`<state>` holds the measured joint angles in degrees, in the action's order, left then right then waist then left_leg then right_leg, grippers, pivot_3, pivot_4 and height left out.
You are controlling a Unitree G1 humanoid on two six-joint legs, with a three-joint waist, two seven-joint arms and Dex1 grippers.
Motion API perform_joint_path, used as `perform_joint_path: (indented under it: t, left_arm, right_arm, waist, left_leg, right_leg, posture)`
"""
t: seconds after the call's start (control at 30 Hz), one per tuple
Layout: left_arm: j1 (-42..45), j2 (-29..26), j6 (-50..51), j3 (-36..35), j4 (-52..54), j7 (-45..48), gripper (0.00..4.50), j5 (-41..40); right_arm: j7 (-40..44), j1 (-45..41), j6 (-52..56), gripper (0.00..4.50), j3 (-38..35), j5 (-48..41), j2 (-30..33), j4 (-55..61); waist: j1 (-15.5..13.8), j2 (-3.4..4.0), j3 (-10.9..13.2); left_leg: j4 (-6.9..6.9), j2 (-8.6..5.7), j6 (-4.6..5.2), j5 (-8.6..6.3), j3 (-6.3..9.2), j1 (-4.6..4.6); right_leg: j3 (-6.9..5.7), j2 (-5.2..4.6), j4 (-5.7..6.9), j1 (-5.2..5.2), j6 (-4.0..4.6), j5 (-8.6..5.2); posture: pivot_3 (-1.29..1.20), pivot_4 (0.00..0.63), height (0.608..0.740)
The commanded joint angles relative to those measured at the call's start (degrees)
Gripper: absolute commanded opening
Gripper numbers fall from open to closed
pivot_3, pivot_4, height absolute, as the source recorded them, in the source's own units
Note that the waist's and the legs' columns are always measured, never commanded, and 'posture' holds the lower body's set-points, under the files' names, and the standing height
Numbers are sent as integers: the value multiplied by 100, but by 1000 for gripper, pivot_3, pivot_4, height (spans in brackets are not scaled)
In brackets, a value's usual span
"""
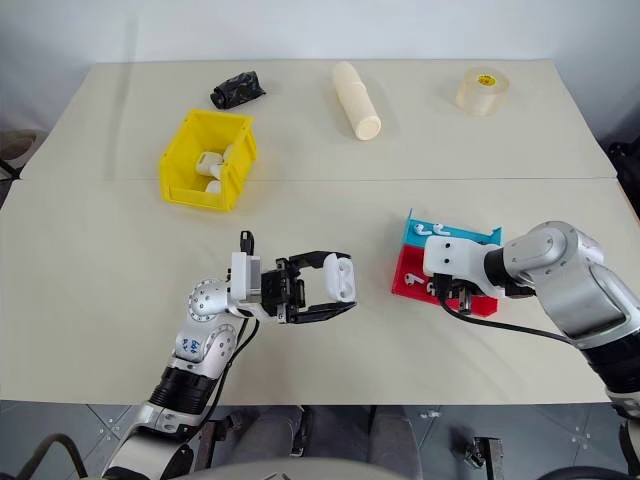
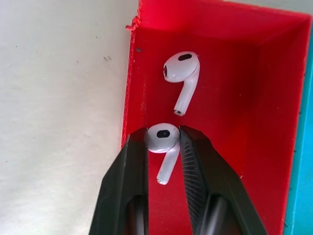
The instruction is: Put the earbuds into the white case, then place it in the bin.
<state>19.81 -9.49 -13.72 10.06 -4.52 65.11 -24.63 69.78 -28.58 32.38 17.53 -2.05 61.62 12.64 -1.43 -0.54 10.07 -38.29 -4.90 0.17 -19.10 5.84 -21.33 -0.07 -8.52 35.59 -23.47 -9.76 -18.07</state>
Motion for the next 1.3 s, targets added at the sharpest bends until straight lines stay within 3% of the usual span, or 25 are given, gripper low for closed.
perform_joint_path:
  t: [0.03,0.13,0.3,0.47,0.6,0.7,0.9,1.07,1.3]
  left_arm:
    - [72,-41,-4,-40,259,-14,2809,-84]
    - [65,-82,-2,-87,248,23,2809,-159]
    - [93,-186,151,-204,195,124,2809,-343]
    - [103,-258,236,-403,194,295,2809,-616]
    - [129,-347,345,-487,194,444,2809,-729]
    - [137,-376,442,-504,256,503,2809,-762]
    - [94,-650,1139,-447,546,514,2809,-855]
    - [266,-713,1645,-380,663,463,2809,-840]
    - [458,-409,1852,-381,696,215,2809,-823]
  right_arm:
    - [-8,-3,-27,651,-56,71,-48,11]
    - [-81,79,38,651,-327,-78,-34,139]
    - [-155,756,-59,651,-1586,-1004,-187,661]
    - [-622,1501,-353,651,-2914,-2354,-1280,1500]
    - [-1083,1934,-524,651,-3337,-3282,-2221,2127]
    - [-1799,2107,-795,651,-3270,-3817,-3235,2460]
    - [-2657,1990,-1146,651,-2674,-4102,-4461,2670]
    - [-2763,2243,-1398,651,-2080,-3942,-4798,2661]
    - [-2775,2657,-1819,651,-1794,-3769,-4849,2532]
  waist:
    - [1,0,0]
    - [2,0,0]
    - [-13,-1,0]
    - [-11,-4,2]
    - [1,-4,2]
    - [4,-5,1]
    - [25,1,-2]
    - [17,3,-3]
    - [26,3,-3]
  left_leg:
    - [0,0,0,0,0,0]
    - [0,1,0,0,0,0]
    - [0,-1,0,0,1,-2]
    - [0,-1,0,0,2,-2]
    - [0,6,-2,1,4,1]
    - [-1,6,-2,1,7,4]
    - [3,7,-3,1,10,5]
    - [4,2,-3,2,12,6]
    - [7,-3,-3,2,14,6]
  right_leg:
    - [0,0,0,0,0,0]
    - [0,0,0,0,0,0]
    - [0,-1,-1,-1,0,0]
    - [-2,-1,0,2,-1,1]
    - [-4,4,2,5,-1,1]
    - [-4,4,3,8,-1,1]
    - [0,7,7,3,0,1]
    - [3,6,22,2,1,1]
    - [4,6,26,1,1,0]
  posture:
    - [0,150,740]
    - [0,150,740]
    - [0,150,740]
    - [0,150,740]
    - [0,150,740]
    - [0,150,740]
    - [0,150,740]
    - [0,150,740]
    - [0,150,740]
